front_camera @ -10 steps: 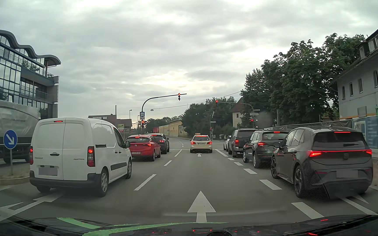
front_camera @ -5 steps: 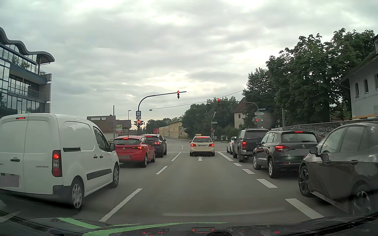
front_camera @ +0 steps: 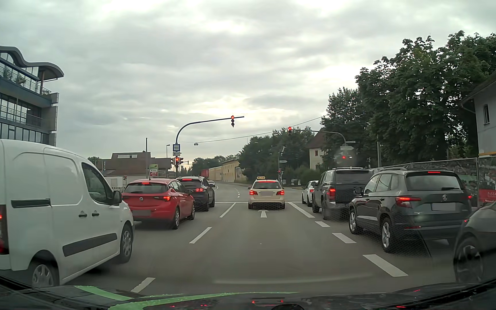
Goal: Follow the waypoints while adhering to traffic rules and regulations
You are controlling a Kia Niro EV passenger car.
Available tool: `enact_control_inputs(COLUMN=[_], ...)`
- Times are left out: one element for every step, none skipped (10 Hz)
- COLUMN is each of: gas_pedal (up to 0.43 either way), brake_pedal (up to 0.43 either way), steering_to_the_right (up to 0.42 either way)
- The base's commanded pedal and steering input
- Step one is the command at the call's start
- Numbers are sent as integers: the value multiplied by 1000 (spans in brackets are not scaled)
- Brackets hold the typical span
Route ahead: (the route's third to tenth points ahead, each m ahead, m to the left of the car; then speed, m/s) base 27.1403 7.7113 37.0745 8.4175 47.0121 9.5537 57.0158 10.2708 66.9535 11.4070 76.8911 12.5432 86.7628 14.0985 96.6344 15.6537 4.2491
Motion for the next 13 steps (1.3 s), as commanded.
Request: enact_control_inputs(gas_pedal=[0,0,0,0,0,0,0,0,0,0,0,0,0], brake_pedal=[91,85,73,73,73,73,73,73,73,61,61,67,79], steering_to_the_right=[-4,-4,-4,-3,-2,-2,-1,-1,-1,-1,-1,-1,0])
